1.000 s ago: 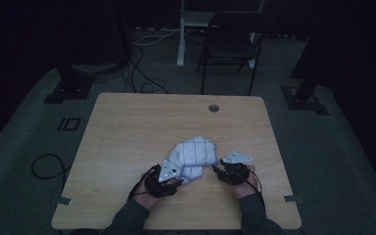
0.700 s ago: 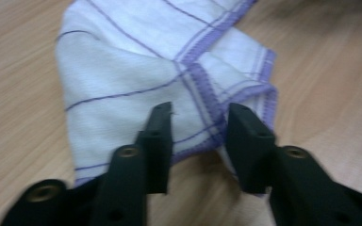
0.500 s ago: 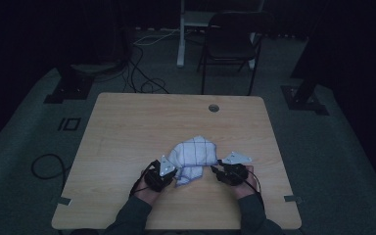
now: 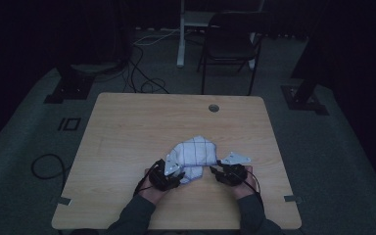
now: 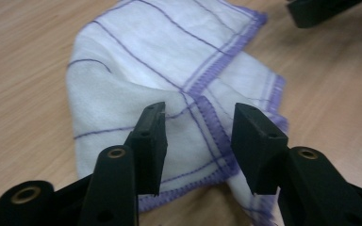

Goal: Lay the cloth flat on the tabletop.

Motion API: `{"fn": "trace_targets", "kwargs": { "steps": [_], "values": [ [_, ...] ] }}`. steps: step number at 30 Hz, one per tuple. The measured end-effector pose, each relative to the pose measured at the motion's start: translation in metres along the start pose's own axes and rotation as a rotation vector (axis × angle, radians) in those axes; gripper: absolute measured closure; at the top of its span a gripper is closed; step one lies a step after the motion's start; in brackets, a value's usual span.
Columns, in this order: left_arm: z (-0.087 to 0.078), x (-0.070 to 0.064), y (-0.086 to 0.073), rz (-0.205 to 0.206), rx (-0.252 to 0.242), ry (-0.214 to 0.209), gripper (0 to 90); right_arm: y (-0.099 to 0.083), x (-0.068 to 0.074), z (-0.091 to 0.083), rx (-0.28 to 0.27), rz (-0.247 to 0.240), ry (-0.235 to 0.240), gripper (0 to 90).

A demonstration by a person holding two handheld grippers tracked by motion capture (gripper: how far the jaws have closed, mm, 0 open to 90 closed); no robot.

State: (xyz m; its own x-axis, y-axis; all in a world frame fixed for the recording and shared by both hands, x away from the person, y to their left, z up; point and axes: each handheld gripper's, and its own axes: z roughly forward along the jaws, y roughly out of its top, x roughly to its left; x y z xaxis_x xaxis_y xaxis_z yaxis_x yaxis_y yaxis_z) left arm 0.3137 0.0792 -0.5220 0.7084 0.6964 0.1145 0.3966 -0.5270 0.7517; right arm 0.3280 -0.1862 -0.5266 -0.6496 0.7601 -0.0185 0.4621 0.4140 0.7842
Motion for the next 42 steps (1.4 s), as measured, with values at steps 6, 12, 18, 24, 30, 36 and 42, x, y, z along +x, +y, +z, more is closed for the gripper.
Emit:
{"fn": "trace_targets", "kwargs": {
  "steps": [6, 12, 18, 24, 30, 36, 42],
  "values": [
    [0.01, 0.0, 0.004, 0.005, 0.026, 0.079, 54.3, 0.001, 0.002, 0.001, -0.001, -0.007, 0.007, 58.4],
    [0.009, 0.015, 0.006, -0.056, 0.033, 0.139, 77.9, 0.002, 0.008, 0.002, -0.013, -0.019, 0.017, 58.3],
    [0.001, 0.028, 0.01, -0.068, 0.015, 0.148, 90.0, 0.005, 0.014, 0.005, -0.016, -0.032, 0.028, 58.3],
    [-0.002, 0.022, 0.014, -0.016, -0.016, 0.115, 76.9, 0.007, 0.021, 0.01, -0.016, -0.049, 0.046, 58.3],
    [0.004, 0.011, 0.019, 0.055, -0.038, 0.066, 60.5, 0.009, 0.028, 0.014, -0.013, -0.062, 0.063, 58.3],
    [0.015, 0.013, 0.018, 0.077, 0.02, 0.067, 58.7, 0.009, 0.032, 0.017, -0.011, -0.072, 0.076, 58.3],
    [0.013, 0.022, 0.015, 0.076, 0.052, 0.098, 58.8, 0.01, 0.036, 0.021, -0.007, -0.082, 0.093, 58.0]
  ]
}}
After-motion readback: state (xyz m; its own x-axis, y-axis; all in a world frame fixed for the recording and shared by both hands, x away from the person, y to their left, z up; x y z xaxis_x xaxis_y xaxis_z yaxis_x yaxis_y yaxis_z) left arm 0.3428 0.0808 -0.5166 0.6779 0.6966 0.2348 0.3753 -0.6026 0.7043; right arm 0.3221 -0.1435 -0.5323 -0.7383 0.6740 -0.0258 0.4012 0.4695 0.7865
